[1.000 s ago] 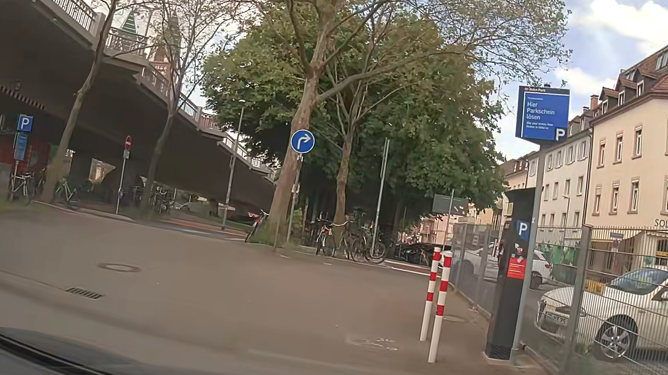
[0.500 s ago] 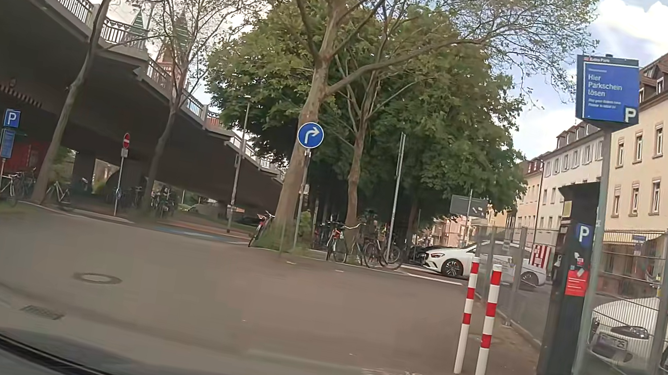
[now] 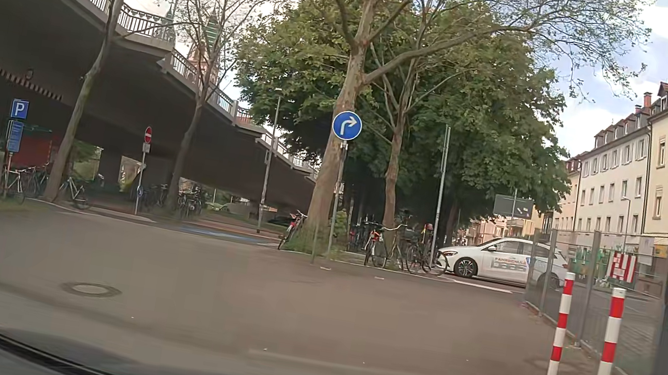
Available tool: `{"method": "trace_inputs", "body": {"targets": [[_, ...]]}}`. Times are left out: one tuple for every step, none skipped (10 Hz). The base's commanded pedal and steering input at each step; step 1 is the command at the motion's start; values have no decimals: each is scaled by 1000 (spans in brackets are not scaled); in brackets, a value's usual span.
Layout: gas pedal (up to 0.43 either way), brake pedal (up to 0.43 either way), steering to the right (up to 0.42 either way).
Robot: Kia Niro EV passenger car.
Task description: Follow the waypoints while adhering to traffic rules and regulations
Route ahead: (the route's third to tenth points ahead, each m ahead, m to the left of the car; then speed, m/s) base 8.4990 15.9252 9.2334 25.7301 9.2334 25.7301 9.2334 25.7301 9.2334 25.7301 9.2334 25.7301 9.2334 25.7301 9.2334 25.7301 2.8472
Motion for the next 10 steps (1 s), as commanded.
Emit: {"method": "trace_inputs", "body": {"targets": [[8, 0, -281], [0, 0, -302], [0, 0, -318], [0, 0, -334], [0, 0, -348], [0, 0, -362], [0, 0, -377], [0, 0, -388], [0, 0, -402], [0, 0, -426]]}}
